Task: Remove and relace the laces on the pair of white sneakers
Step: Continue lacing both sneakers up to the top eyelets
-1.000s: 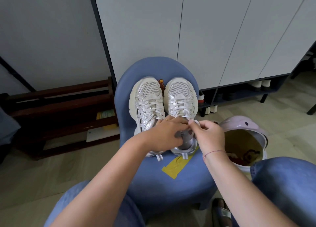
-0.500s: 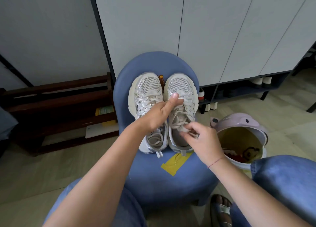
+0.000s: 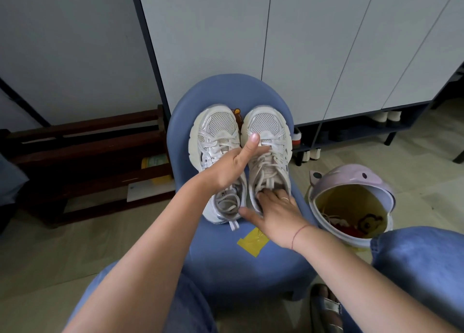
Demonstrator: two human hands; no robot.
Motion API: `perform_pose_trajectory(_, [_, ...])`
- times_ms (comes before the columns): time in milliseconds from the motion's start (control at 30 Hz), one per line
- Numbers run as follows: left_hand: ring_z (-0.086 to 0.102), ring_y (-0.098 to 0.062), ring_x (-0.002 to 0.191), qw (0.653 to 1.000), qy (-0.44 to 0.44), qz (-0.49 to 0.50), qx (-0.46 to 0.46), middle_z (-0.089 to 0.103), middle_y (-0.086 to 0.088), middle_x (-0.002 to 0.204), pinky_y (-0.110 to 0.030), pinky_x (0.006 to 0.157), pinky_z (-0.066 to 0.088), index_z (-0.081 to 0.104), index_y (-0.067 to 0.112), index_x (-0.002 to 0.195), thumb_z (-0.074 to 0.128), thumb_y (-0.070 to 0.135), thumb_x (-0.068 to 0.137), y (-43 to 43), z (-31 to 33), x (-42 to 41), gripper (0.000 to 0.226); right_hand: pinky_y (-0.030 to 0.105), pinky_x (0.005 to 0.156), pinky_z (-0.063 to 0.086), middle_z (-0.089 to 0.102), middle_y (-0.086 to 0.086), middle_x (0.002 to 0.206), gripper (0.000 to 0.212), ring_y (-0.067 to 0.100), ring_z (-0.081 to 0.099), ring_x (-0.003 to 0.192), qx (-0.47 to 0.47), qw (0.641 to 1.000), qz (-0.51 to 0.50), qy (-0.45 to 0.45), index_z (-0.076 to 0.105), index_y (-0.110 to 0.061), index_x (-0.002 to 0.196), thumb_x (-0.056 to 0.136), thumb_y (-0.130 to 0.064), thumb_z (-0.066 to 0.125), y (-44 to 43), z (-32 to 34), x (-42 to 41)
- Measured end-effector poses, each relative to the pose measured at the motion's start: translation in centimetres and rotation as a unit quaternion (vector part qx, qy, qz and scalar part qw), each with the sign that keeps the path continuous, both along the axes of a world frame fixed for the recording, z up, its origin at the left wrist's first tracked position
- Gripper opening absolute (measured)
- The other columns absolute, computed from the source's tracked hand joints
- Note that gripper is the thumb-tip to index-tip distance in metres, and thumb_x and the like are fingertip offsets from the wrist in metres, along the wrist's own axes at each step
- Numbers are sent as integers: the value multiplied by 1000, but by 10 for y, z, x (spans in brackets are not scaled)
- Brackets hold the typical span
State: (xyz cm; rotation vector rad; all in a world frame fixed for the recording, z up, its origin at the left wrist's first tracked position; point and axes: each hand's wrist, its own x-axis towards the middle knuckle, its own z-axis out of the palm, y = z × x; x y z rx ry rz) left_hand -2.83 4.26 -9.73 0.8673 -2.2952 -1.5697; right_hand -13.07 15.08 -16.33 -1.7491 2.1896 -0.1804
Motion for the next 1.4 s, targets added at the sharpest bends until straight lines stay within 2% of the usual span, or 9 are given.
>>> perform_pose_trajectory(100, [29, 1, 142, 1000, -2, -1, 1, 39, 10, 155, -14, 107, 12, 49, 22, 145, 10, 62, 96, -1, -2, 1, 74, 34, 94, 13, 52, -1, 127, 97, 24, 34, 125, -28, 993, -9, 116, 55, -15, 118, 70, -81, 1, -3, -4, 7])
perform_pose_trajectory(233, [29, -1, 143, 1000, 1, -5, -1, 40, 10, 155, -18, 113, 13, 49, 23, 145, 13, 70, 86, -2, -3, 1, 84, 36, 99, 10, 48, 3, 129, 59, 27, 39, 124, -37, 989, -4, 143, 53, -12, 125, 93, -59, 36, 7, -3, 8])
perform_pose_trajectory(333, [29, -1, 143, 1000, 0, -6, -1, 39, 9, 155, -15, 106, 13, 48, 22, 145, 13, 70, 85, -2, -1, 1, 85, 44, 114, 3, 35, 4, 143, 47, 24, 37, 129, -20, 990, 8, 137, 48, -14, 130, 96, -46, 41, 19, -1, 6])
perform_pose_trajectory(467, [28, -1, 143, 1000, -3, -3, -2, 40, 9, 155, -15, 105, 13, 49, 22, 145, 13, 66, 91, -2, -1, 1, 79, 41, 112, 6, 23, 0, 152, 46, 18, 34, 133, -61, 991, 9, 119, 46, -20, 132, 96, -48, 40, 32, 4, 7])
perform_pose_trajectory(667, [28, 3, 140, 1000, -2, 5, -4, 38, 10, 155, -18, 111, 13, 51, 24, 144, 12, 66, 92, -1, -1, 1, 77, 32, 97, 26, 41, 3, 132, 54, 24, 34, 124, -62, 997, -15, 46, 57, -13, 123, 94, -55, 41, 14, 8, 2])
perform_pose_trajectory(933, [28, 3, 140, 1000, 8, 15, -7, 40, 9, 155, -20, 109, 11, 52, 27, 142, 11, 71, 83, 2, 1, 3, 85, 32, 88, 13, 46, -4, 131, 91, 19, 39, 123, -41, 992, 31, 118, 48, -21, 127, 72, -78, 1, 5, -1, 2])
perform_pose_trajectory(1200, [33, -4, 142, 998, 40, 40, -19, 47, 6, 150, -23, 115, 16, 59, 25, 136, 13, 71, 83, 2, -7, 8, 84, 31, 79, 16, 48, -14, 132, 51, 17, 34, 125, -70, 993, 26, 89, 55, -28, 125, 93, -61, 32, 17, 7, -3])
perform_pose_trajectory(1300, [57, -1, 121, 988, 113, 106, -28, 70, 6, 121, -26, 112, 35, 69, 22, 121, 21, 71, 88, 5, -14, 12, 76, 30, 80, 33, 64, -9, 109, 29, 12, 53, 103, -197, 980, -9, -26, 67, -23, 103, 94, -43, 49, 19, 7, -13])
perform_pose_trajectory(1400, [59, 2, 90, 928, 203, 301, -86, 68, 6, 93, -25, 92, 44, 68, 22, 95, 38, 71, 91, 7, -24, 22, 58, 22, 74, 46, 63, -8, 92, 17, 3, 55, 79, -347, 905, -143, -201, 65, -20, 99, 85, -29, 67, 20, 10, -30])
